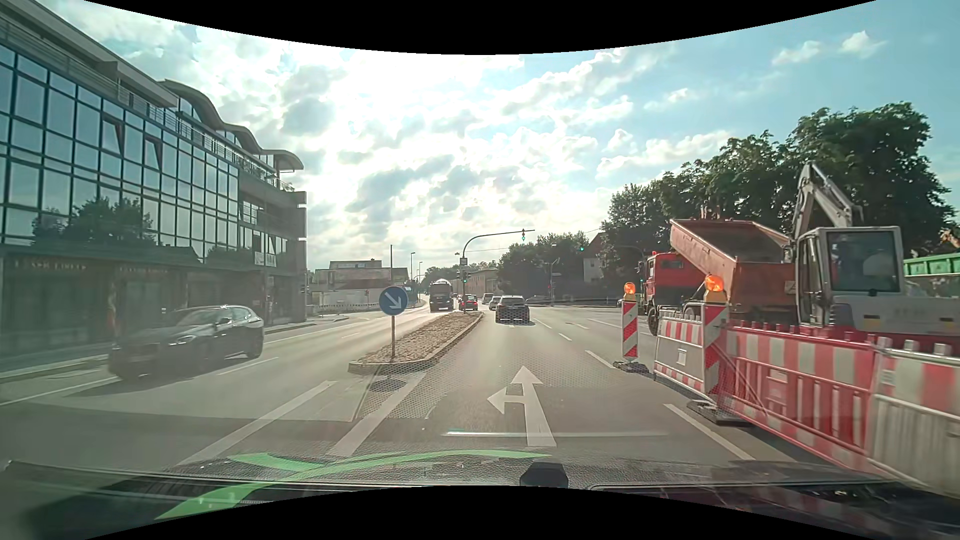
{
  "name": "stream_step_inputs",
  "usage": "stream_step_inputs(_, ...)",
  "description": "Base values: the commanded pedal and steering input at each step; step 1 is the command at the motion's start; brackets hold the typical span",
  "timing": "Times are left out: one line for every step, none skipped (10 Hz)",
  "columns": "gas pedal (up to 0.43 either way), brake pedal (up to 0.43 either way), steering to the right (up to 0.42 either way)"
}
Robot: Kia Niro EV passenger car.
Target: Follow the waypoints while adhering to traffic rules and regulations
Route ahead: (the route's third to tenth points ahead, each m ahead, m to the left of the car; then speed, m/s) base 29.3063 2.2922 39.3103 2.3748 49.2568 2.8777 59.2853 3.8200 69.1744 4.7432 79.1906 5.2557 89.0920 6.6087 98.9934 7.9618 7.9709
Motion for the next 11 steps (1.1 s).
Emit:
stream_step_inputs(0.220, 0.000, 0.004)
stream_step_inputs(0.220, 0.000, 0.004)
stream_step_inputs(0.220, 0.000, 0.004)
stream_step_inputs(0.220, 0.000, 0.004)
stream_step_inputs(0.220, 0.000, 0.005)
stream_step_inputs(0.220, 0.000, 0.010)
stream_step_inputs(0.220, 0.000, 0.015)
stream_step_inputs(0.220, 0.000, 0.020)
stream_step_inputs(0.220, 0.000, 0.030)
stream_step_inputs(0.220, 0.000, 0.038)
stream_step_inputs(0.209, 0.000, 0.039)
